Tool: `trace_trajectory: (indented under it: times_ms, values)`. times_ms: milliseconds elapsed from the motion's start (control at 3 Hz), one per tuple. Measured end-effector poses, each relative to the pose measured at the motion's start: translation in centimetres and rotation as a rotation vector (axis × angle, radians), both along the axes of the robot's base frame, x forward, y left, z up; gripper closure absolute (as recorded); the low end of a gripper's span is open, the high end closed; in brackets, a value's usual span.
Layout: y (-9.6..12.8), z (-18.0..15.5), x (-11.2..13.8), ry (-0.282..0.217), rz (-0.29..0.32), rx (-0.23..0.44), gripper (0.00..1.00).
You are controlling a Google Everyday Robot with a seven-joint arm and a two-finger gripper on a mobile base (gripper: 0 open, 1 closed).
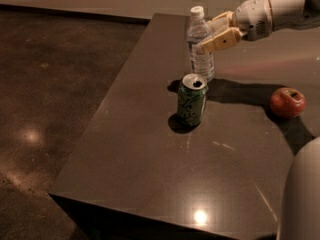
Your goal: Place blue plastic bottle upright
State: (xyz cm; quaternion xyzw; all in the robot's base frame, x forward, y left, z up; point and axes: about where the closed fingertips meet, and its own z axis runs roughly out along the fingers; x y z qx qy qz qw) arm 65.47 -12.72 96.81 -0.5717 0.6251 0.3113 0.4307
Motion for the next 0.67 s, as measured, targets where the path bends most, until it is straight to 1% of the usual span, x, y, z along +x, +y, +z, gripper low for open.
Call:
trace_trajectory:
  times_ms: [333, 667]
  values:
    - [0.03, -0.39, -0.13, 0.010, 0.009, 0.062, 1.00]
    - [0.00, -1.20, -0.17, 0.025, 0.017, 0.105, 1.00]
